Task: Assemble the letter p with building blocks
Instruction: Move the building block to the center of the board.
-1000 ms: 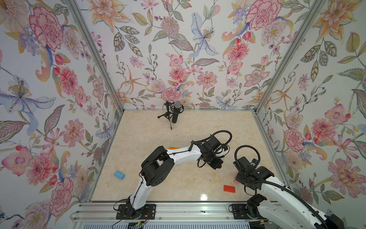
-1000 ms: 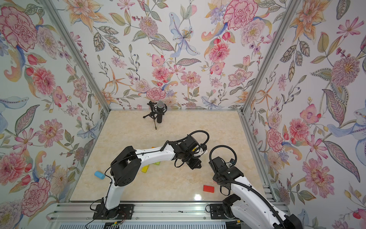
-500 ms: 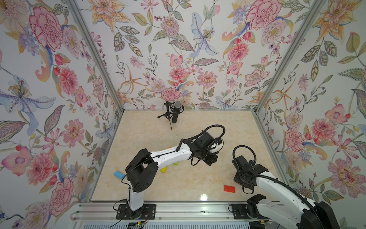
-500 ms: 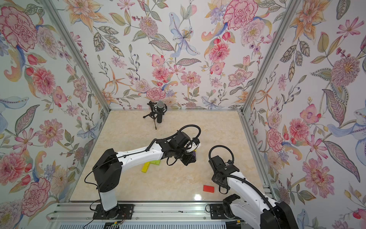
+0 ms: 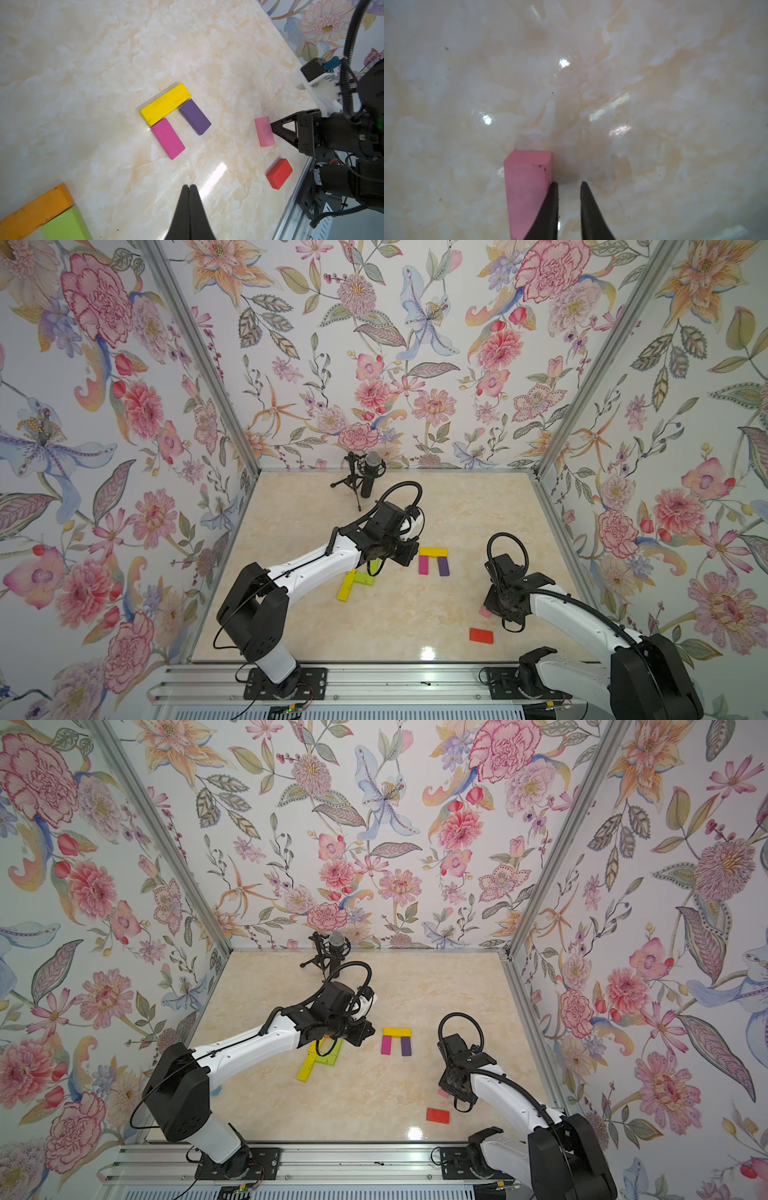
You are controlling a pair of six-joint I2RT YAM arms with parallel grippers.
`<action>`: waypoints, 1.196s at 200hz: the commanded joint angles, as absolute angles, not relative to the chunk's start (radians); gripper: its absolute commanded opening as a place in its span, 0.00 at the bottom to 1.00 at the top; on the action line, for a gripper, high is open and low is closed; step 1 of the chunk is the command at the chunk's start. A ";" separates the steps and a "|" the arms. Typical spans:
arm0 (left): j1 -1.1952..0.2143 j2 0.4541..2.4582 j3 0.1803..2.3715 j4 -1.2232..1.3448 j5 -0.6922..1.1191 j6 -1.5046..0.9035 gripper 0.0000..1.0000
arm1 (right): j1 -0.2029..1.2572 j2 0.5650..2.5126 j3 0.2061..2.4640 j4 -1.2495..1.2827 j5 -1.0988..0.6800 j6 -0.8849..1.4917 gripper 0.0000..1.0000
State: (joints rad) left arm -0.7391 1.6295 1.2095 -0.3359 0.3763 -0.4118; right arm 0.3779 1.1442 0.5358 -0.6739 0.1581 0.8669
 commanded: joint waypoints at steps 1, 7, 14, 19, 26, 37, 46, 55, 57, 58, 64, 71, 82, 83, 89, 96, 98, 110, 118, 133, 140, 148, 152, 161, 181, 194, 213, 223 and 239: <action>-0.724 1.584 1.193 -0.322 0.356 -0.415 0.00 | 0.380 1.121 0.544 -0.608 0.111 0.861 0.20; -0.723 1.586 1.193 -0.323 0.356 -0.413 0.00 | 0.384 1.114 0.546 -0.606 0.108 0.862 0.21; -0.723 1.589 1.193 -0.325 0.358 -0.411 0.00 | 0.385 1.103 0.550 -0.607 0.101 0.856 0.22; -0.723 1.591 1.191 -0.325 0.358 -0.411 0.00 | 0.384 1.092 0.554 -0.614 0.097 0.854 0.22; -0.723 1.591 1.190 -0.324 0.360 -0.411 0.00 | 0.384 1.068 0.556 -0.622 0.094 0.854 0.22; -0.723 1.589 1.187 -0.322 0.359 -0.414 0.00 | 0.385 1.017 0.552 -0.625 0.083 0.856 0.23; -0.723 1.584 1.182 -0.318 0.358 -0.416 0.00 | 0.383 0.979 0.554 -0.626 0.066 0.849 0.26; -0.722 1.580 1.177 -0.314 0.355 -0.419 0.00 | 0.383 0.960 0.562 -0.626 0.047 0.837 0.30; -0.722 1.579 1.177 -0.313 0.355 -0.420 0.00 | 0.383 0.959 0.565 -0.626 0.041 0.831 0.31; -0.722 1.579 1.177 -0.312 0.354 -0.420 0.00 | 0.383 0.960 0.565 -0.626 0.040 0.828 0.32; -0.722 1.578 1.174 -0.310 0.353 -0.420 0.00 | 0.385 0.967 0.575 -0.627 0.029 0.812 0.35; -0.721 1.580 1.171 -0.306 0.353 -0.421 0.00 | 0.387 0.985 0.588 -0.630 0.023 0.796 0.38; -0.721 1.584 1.171 -0.305 0.351 -0.422 0.00 | 0.387 1.029 0.606 -0.630 0.010 0.774 0.44; -0.721 1.585 1.171 -0.305 0.350 -0.424 0.00 | 0.388 1.033 0.608 -0.630 0.009 0.770 0.44; -0.722 1.586 1.171 -0.305 0.348 -0.425 0.00 | 0.392 1.059 0.622 -0.632 0.009 0.759 0.45; -0.720 1.585 1.169 -0.304 0.346 -0.426 0.00 | 0.396 1.083 0.637 -0.639 0.018 0.748 0.46; -0.720 1.585 1.169 -0.304 0.345 -0.427 0.00 | 0.398 1.090 0.642 -0.643 0.021 0.747 0.46; -0.719 1.577 1.161 -0.301 0.338 -0.434 0.00 | 0.400 1.115 0.656 -0.657 0.033 0.739 0.46; -0.718 1.572 1.152 -0.297 0.336 -0.438 0.00 | 0.400 1.126 0.657 -0.658 0.023 0.734 0.47; -0.711 1.572 1.143 -0.294 0.333 -0.443 0.00 | 0.404 1.143 0.655 -0.663 0.019 0.729 0.47; -0.708 1.572 1.139 -0.296 0.332 -0.442 0.00 | 0.407 1.145 0.651 -0.666 0.024 0.730 0.47; -0.703 1.572 1.140 -0.300 0.332 -0.441 0.00 | 0.407 1.146 0.644 -0.669 0.025 0.734 0.47; -0.703 1.572 1.140 -0.301 0.332 -0.440 0.00 | 0.408 1.145 0.639 -0.671 0.026 0.736 0.47; -0.699 1.572 1.139 -0.301 0.331 -0.439 0.00 | 0.415 1.140 0.629 -0.673 0.035 0.746 0.47; -0.694 1.573 1.139 -0.299 0.332 -0.437 0.00 | 0.422 1.146 0.610 -0.665 0.047 0.759 0.48; -0.692 1.572 1.142 -0.298 0.334 -0.439 0.00 | 0.424 1.166 0.607 -0.664 0.054 0.759 0.48; -0.692 1.573 1.143 -0.296 0.337 -0.439 0.00 | 0.427 1.185 0.612 -0.661 0.060 0.757 0.48; -0.691 1.572 1.140 -0.295 0.336 -0.439 0.00 | 0.426 1.188 0.611 -0.656 0.062 0.759 0.48; -0.686 1.572 1.134 -0.291 0.335 -0.440 0.00 | 0.426 1.203 0.605 -0.645 0.060 0.758 0.48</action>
